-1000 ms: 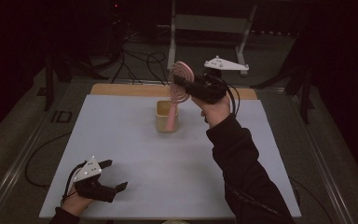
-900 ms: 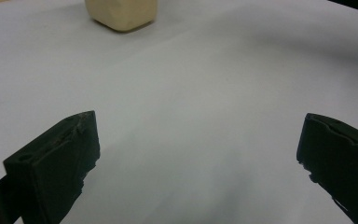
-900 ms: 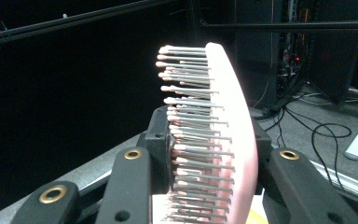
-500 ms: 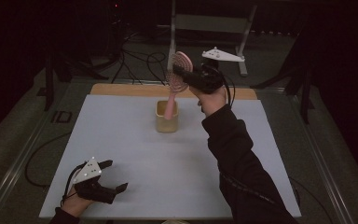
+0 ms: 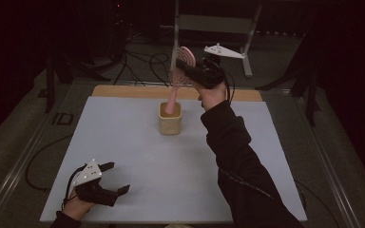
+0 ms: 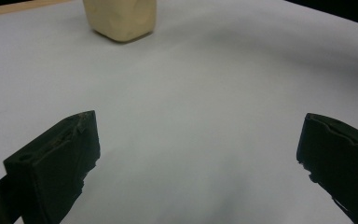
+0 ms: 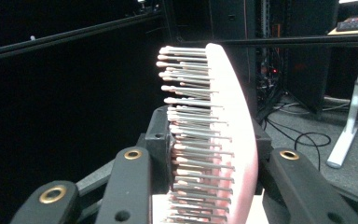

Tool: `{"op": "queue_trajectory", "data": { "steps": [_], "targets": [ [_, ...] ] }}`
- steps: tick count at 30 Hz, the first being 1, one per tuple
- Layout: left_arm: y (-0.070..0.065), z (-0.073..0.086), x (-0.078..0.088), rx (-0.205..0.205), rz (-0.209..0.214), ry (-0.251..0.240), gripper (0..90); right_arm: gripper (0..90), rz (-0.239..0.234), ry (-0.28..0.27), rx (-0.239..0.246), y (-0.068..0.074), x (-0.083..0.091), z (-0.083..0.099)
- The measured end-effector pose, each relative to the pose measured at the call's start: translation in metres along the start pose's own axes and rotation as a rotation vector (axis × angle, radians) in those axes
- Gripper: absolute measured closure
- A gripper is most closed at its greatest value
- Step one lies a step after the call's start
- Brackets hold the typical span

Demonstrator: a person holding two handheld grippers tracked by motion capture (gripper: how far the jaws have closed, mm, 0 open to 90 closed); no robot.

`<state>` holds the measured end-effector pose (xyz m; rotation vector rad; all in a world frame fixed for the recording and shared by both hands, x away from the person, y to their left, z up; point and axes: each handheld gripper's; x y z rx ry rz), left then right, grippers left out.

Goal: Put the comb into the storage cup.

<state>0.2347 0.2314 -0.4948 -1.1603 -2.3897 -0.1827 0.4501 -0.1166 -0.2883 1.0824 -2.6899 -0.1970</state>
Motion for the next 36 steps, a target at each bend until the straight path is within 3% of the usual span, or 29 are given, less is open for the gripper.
{"op": "queue_trajectory", "data": {
  "steps": [11, 21, 36],
  "targets": [
    [0.001, 0.000, 0.001, 0.003, -0.003, -0.004, 0.1, 64.5, 0.013, -0.023, 0.005, -0.003, -0.014, 0.003],
    [0.000, 0.000, 0.003, 0.001, -0.002, -0.003, 0.1, 64.5, 0.034, -0.015, 0.023, -0.010, -0.025, 0.020],
    [-0.001, -0.001, 0.002, -0.002, 0.002, 0.003, 0.1, 64.5, 0.048, 0.010, 0.002, -0.021, -0.034, 0.043]
  ]
}}
Point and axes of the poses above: each handheld gripper's, and its own axes: x roughly backward along the jaws, z roughly out of its underside, y roughly to its left, and after that the axes turned 1 degree about -x, right-handed
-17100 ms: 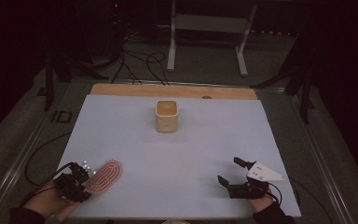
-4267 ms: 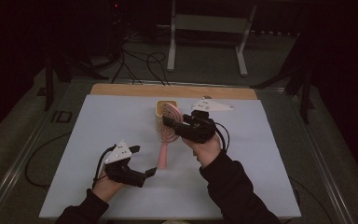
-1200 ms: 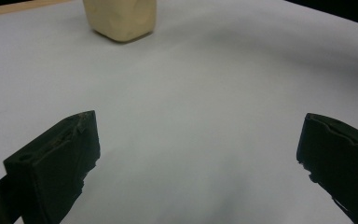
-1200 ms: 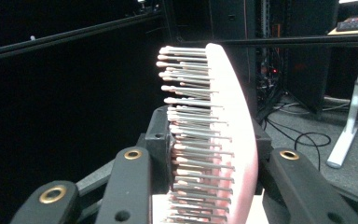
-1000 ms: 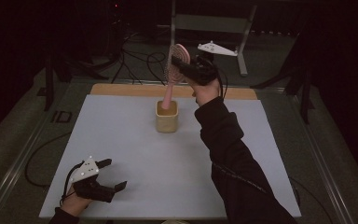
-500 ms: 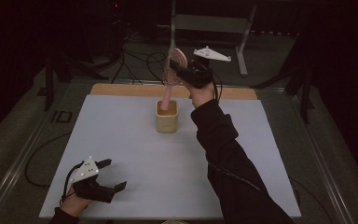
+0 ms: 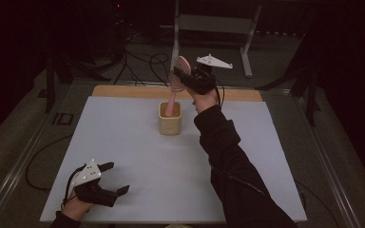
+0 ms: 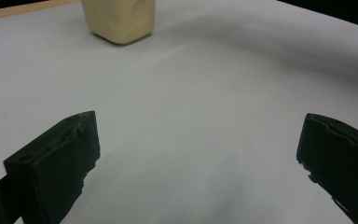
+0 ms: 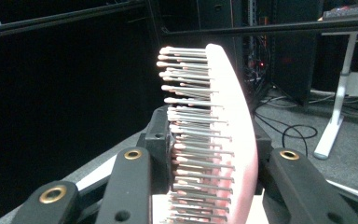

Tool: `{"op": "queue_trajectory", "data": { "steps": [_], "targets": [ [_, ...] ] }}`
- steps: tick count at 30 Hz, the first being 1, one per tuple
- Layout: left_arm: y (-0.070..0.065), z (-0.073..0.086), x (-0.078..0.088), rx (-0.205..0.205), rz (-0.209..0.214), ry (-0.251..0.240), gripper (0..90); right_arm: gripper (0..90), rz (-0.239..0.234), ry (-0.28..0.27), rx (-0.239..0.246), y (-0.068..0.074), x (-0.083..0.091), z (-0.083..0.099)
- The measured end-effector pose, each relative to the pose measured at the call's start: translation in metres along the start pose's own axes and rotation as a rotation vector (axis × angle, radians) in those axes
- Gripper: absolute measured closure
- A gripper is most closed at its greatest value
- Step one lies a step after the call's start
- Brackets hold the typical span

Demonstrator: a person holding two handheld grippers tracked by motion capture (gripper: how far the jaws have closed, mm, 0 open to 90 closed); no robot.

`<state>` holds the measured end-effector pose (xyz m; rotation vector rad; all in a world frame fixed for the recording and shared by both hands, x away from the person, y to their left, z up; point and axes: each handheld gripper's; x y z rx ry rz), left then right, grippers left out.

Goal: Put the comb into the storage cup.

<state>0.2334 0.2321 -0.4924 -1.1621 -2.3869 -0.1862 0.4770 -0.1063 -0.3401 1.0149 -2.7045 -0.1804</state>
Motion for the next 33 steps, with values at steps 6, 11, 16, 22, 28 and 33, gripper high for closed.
{"op": "queue_trajectory", "data": {
  "steps": [6, 11, 16, 22, 28, 33],
  "targets": [
    [0.000, 0.000, -0.001, -0.003, 0.002, 0.005, 0.1, 64.4, -0.006, 0.004, -0.004, -0.001, -0.003, 0.007],
    [0.000, 0.000, 0.000, -0.002, -0.004, 0.001, 0.1, 64.4, -0.010, 0.010, -0.013, -0.001, -0.006, 0.014],
    [0.000, 0.000, 0.000, -0.005, -0.005, 0.001, 0.1, 64.4, -0.011, 0.018, -0.021, -0.002, -0.008, 0.020],
    [0.000, 0.000, 0.000, -0.006, -0.004, 0.004, 0.1, 64.4, -0.015, 0.021, -0.028, -0.004, -0.010, 0.026],
    [0.000, 0.001, 0.000, -0.008, -0.007, 0.003, 0.1, 64.4, -0.016, 0.027, -0.030, -0.004, -0.012, 0.032],
    [-0.001, 0.001, -0.001, -0.006, -0.004, 0.007, 0.1, 64.4, -0.016, 0.034, -0.035, -0.005, -0.015, 0.039]
  ]
}}
Point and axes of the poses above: each handheld gripper's, and its own axes: x roughly backward along the jaws, z roughly out of its underside, y roughly to its left, and after that the axes turned 1 degree about -x, right-handed
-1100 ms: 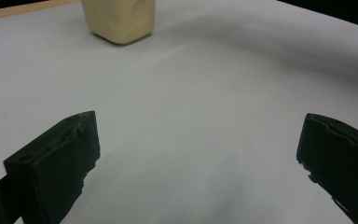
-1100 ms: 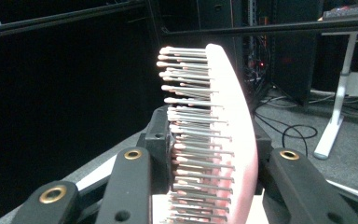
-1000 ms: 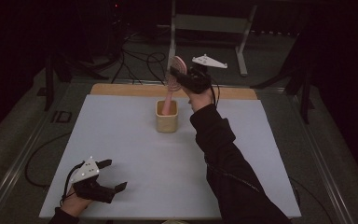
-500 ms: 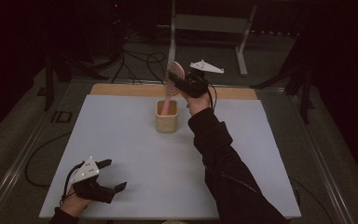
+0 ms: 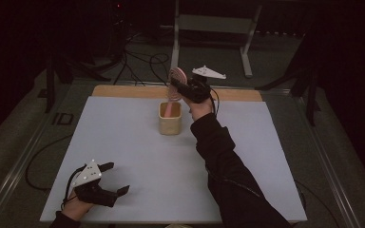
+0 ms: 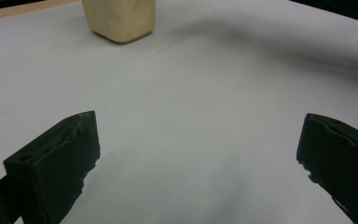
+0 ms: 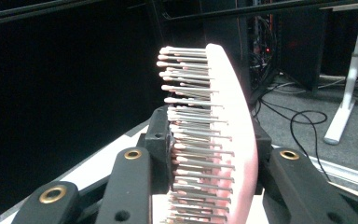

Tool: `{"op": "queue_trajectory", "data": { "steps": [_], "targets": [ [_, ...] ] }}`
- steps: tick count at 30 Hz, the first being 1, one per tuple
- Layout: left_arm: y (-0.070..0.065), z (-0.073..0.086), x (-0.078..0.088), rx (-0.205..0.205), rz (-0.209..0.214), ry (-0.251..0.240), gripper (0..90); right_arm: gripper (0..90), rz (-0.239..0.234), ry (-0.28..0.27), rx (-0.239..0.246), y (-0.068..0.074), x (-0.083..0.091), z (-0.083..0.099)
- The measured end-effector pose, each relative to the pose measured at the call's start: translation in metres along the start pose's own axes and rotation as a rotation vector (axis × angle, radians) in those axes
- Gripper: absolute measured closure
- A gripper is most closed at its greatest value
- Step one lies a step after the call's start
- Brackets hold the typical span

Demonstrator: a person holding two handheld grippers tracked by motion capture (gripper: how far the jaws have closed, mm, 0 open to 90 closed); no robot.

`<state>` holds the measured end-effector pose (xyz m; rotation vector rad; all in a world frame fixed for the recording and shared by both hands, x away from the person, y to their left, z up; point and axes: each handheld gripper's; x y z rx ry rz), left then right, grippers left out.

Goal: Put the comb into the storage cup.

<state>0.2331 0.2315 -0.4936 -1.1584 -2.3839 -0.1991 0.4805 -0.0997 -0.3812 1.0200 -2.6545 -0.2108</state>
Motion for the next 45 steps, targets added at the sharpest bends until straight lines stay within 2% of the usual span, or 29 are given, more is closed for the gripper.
{"op": "queue_trajectory", "data": {
  "steps": [10, 23, 39, 45],
  "targets": [
    [0.000, 0.000, 0.000, -0.006, 0.001, 0.001, 0.1, 64.4, 0.000, 0.003, -0.037, -0.006, -0.002, 0.013],
    [0.000, 0.001, -0.001, -0.008, 0.002, 0.005, 0.1, 64.4, 0.000, 0.028, -0.061, -0.008, -0.006, 0.031],
    [0.000, 0.001, -0.001, -0.010, 0.001, 0.009, 0.1, 63.7, -0.003, 0.029, -0.088, -0.015, -0.003, 0.037],
    [0.000, 0.002, -0.002, -0.010, 0.000, 0.011, 0.1, 60.8, 0.017, 0.023, -0.096, -0.020, -0.001, 0.040]
  ]
}}
Point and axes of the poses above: each handheld gripper's, and its own axes: x roughly backward along the jaws, z roughly out of its underside, y roughly to its left, and after that the axes turned 1 degree about -x, right-handed
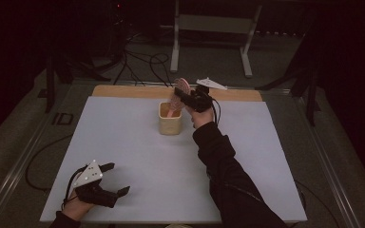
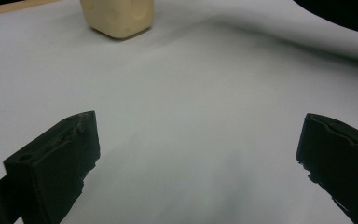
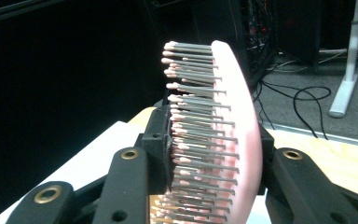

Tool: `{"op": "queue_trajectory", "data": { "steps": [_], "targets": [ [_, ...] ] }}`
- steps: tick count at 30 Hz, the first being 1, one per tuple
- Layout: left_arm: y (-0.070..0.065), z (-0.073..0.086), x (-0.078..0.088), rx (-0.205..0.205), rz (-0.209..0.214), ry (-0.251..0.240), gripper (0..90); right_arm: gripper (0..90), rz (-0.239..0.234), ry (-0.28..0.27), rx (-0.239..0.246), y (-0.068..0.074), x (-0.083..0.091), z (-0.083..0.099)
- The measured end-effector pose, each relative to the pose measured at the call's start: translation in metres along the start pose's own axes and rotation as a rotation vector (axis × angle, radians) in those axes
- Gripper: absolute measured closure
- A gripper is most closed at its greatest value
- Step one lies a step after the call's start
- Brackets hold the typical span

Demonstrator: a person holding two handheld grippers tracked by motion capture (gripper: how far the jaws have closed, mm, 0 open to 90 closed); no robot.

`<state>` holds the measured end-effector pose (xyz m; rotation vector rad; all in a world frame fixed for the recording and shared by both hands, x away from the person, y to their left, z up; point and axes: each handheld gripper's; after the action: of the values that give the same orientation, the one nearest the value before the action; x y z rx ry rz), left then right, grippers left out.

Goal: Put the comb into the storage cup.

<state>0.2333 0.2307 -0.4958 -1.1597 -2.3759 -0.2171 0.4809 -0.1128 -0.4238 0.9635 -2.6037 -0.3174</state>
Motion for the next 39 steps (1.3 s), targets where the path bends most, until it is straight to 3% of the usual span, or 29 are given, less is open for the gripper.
{"op": "queue_trajectory", "data": {
  "steps": [4, 9, 12, 17, 21, 23, 30, 39],
  "targets": [
    [0.000, 0.000, 0.000, -0.001, 0.000, -0.001, 0.1, 47.5, -0.004, 0.010, -0.003, -0.003, 0.001, -0.001],
    [0.000, 0.000, 0.000, -0.001, 0.000, 0.001, 0.1, 21.4, 0.022, 0.040, -0.023, -0.007, 0.002, -0.001],
    [0.000, 0.000, 0.000, -0.001, 0.000, 0.000, 0.1, 14.0, 0.030, 0.060, -0.019, -0.009, 0.002, -0.001],
    [0.000, 0.000, 0.000, 0.000, 0.001, 0.000, 0.1, 9.6, -0.024, 0.063, -0.013, -0.011, 0.005, -0.002],
    [0.000, 0.000, 0.000, -0.001, 0.000, 0.001, 0.1, 9.6, -0.021, 0.070, -0.004, -0.010, 0.006, -0.003],
    [0.000, 0.000, 0.000, 0.000, 0.001, 0.001, 0.1, 9.7, 0.005, 0.073, 0.008, -0.009, 0.006, -0.003],
    [0.000, 0.000, 0.000, 0.000, 0.001, 0.001, 0.1, 9.9, -0.015, 0.094, 0.024, -0.009, 0.008, -0.003],
    [0.000, -0.001, -0.002, -0.008, 0.004, 0.007, 0.1, 9.8, -0.023, 0.094, 0.084, -0.010, 0.014, -0.007]
  ]
}}
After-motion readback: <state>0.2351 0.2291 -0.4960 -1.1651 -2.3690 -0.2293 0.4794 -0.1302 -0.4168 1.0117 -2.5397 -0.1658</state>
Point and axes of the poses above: each handheld gripper's, and its own axes: x roughly backward along the jaws, z roughly out of its underside, y roughly to its left, and after that the axes turned 1 degree about -x, right-handed
